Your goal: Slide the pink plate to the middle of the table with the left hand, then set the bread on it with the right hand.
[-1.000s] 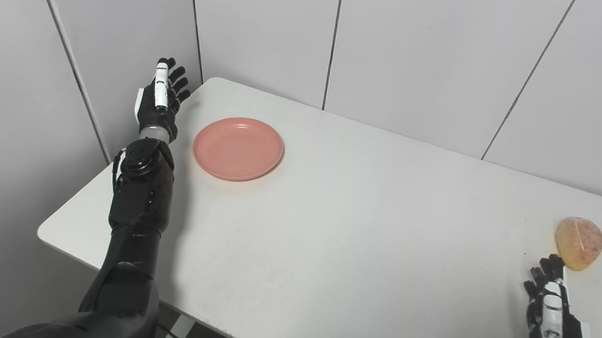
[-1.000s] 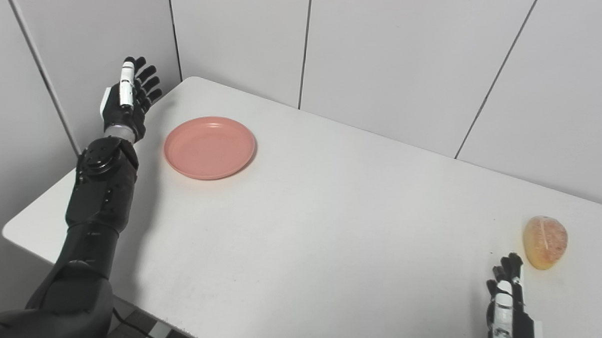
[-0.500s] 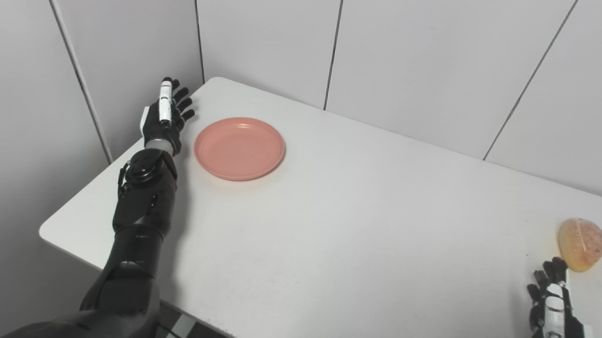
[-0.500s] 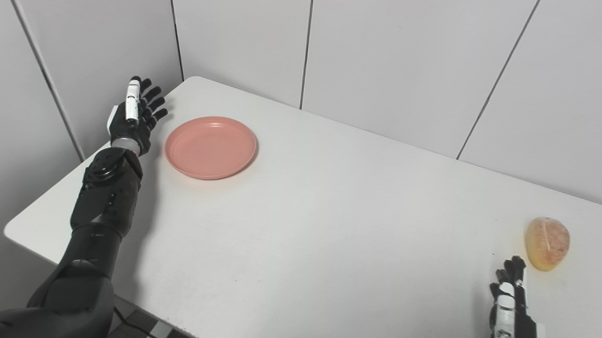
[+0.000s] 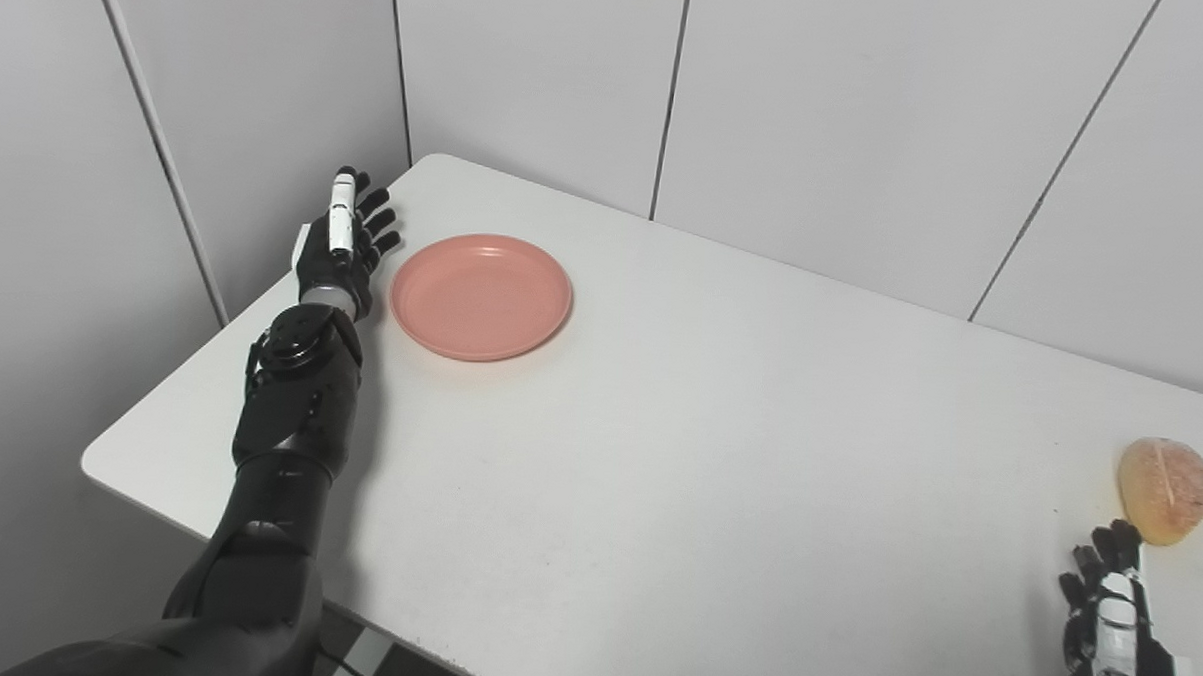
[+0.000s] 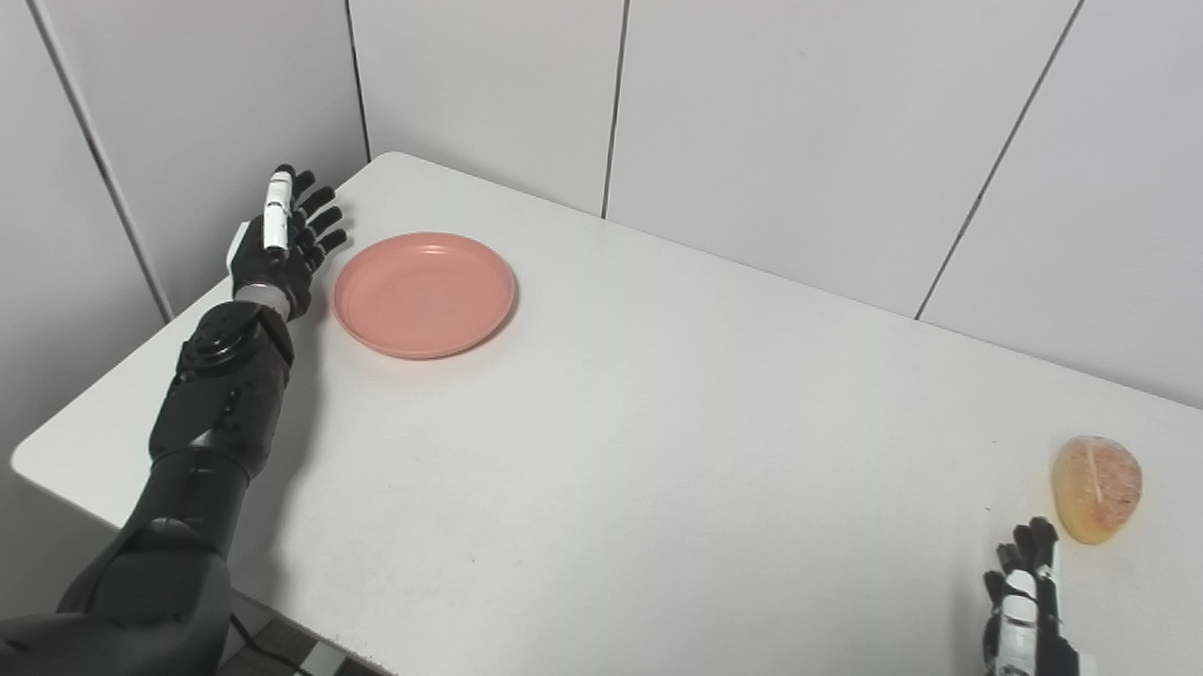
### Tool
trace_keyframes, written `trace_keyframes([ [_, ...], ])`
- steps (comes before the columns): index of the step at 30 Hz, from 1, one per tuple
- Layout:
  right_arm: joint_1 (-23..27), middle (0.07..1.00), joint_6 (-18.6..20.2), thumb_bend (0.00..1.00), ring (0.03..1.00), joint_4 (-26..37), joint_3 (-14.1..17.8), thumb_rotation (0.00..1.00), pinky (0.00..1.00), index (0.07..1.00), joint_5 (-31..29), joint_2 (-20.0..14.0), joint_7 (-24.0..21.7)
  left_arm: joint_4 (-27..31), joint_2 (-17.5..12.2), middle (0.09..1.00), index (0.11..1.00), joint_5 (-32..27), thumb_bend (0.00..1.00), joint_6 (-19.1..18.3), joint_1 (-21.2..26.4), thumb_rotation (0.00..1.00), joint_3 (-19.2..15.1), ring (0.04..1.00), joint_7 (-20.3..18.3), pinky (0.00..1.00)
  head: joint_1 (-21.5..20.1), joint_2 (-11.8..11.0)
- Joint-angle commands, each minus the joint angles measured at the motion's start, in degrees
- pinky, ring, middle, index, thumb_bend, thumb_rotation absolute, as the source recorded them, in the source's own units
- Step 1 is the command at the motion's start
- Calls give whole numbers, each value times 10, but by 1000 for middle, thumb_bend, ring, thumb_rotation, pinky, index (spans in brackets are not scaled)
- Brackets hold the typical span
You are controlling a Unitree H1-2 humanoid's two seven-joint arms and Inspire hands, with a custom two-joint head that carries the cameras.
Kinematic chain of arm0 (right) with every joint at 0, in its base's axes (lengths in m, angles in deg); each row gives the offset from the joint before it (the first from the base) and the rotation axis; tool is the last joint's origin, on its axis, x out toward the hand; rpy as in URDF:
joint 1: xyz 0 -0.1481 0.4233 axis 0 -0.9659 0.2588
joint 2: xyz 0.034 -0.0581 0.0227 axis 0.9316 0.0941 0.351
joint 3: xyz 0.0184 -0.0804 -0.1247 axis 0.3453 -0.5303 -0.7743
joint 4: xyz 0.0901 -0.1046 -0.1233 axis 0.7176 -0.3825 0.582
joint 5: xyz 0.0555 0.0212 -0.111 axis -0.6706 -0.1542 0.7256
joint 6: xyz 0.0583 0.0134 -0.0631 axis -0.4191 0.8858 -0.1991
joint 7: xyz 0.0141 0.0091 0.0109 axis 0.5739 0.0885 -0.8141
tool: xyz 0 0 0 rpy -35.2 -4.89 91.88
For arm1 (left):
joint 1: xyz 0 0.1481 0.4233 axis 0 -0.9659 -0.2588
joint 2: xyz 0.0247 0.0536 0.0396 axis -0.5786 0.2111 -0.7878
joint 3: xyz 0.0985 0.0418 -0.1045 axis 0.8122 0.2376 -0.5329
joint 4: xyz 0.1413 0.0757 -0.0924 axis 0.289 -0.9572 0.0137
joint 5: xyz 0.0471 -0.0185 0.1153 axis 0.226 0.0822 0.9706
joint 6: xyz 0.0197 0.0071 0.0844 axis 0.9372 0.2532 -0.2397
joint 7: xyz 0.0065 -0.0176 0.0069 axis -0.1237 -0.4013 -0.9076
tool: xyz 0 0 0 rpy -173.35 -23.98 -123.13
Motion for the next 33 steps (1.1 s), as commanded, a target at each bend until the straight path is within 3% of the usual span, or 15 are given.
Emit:
trace_keyframes([
  [1, 2, 1000, -1, 114, 1000, 15, 3, 1000, 1000, 1000, 2, 1, 1, 12, -13, 897, 892, 0, 367, 26, 21, 1000, 3, 901, -5, 899, -1, 2],
  [8, 1, 1000, 0, 132, 1000, 19, 3, 1000, 1000, 1000, 4, 1, 1, 11, -8, 913, 902, -5, 364, 28, 16, 1000, 5, 912, -12, 925, -1, 6],
  [33, 2, 1000, 0, 139, 1000, 23, 5, 1000, 1000, 994, 2, 2, 1, -33, -3, 893, 886, -1, 330, 62, 7, 1000, 21, 890, -16, 874, -5, 17],
])
